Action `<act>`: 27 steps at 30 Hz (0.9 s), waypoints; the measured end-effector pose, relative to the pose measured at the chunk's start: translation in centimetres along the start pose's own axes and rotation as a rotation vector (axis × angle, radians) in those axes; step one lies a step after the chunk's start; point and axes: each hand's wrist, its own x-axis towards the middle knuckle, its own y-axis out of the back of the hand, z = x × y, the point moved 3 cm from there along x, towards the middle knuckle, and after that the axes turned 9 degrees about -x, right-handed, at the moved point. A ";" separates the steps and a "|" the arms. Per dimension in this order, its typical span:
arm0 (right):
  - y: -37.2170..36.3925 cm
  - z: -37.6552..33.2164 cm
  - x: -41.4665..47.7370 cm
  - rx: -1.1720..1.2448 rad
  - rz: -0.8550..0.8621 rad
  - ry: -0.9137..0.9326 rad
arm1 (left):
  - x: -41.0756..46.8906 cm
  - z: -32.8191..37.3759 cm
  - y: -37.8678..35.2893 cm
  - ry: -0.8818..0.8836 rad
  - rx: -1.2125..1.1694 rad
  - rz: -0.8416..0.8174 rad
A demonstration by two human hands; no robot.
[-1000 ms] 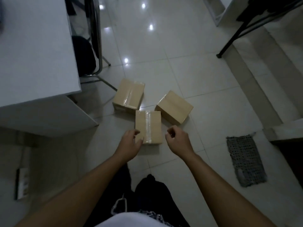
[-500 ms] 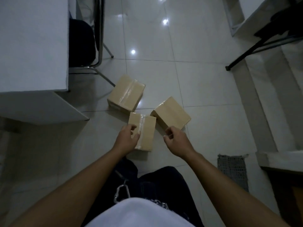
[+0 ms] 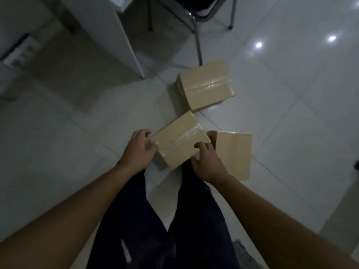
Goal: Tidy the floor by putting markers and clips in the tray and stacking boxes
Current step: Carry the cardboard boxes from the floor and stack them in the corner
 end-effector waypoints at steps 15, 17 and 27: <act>-20.6 18.3 24.0 0.035 -0.019 -0.148 | 15.5 -24.9 -23.9 0.514 -0.306 0.151; -22.2 19.5 25.9 0.017 0.024 -0.196 | 17.8 -28.2 -25.1 0.611 -0.394 0.214; -23.4 21.8 27.2 -0.152 0.044 -0.301 | 17.9 -32.4 -27.8 0.777 -0.983 0.233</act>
